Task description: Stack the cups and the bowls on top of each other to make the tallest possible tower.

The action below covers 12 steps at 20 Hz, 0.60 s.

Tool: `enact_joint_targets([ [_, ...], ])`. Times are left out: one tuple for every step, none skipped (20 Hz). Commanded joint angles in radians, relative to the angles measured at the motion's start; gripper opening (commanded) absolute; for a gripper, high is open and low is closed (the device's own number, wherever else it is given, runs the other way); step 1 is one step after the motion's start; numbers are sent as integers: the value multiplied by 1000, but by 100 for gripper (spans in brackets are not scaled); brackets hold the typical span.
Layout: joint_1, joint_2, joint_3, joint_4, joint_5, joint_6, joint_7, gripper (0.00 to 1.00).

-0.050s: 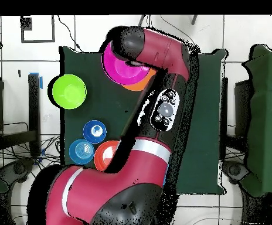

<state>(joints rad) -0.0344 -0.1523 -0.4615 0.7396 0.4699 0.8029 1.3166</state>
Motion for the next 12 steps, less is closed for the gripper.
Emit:
enact_joint_targets([
  [21, 2, 182, 129, -29, -26, 81, 0],
  [22, 0, 190, 137, -25, -30, 86, 0],
  [22, -1, 199, 143, -21, -28, 89, 0],
  [20, -1, 209, 145, -18, -20, 90, 0],
  [19, 3, 213, 142, -19, -16, 93, 0],
  [17, 12, 216, 132, -20, -10, 96, 0],
  [14, 21, 218, 123, -22, -5, 100, 0],
  [11, 30, 223, 116, -24, -7, 98, 0],
  [7, 40, 226, 105, -27, -4, 95, 0],
  [5, 49, 228, 95, -31, -6, 90, 0],
  [6, 54, 227, 90, -34, -11, 91, 0],
  [7, 58, 227, 87, -38, -15, 91, 0],
])
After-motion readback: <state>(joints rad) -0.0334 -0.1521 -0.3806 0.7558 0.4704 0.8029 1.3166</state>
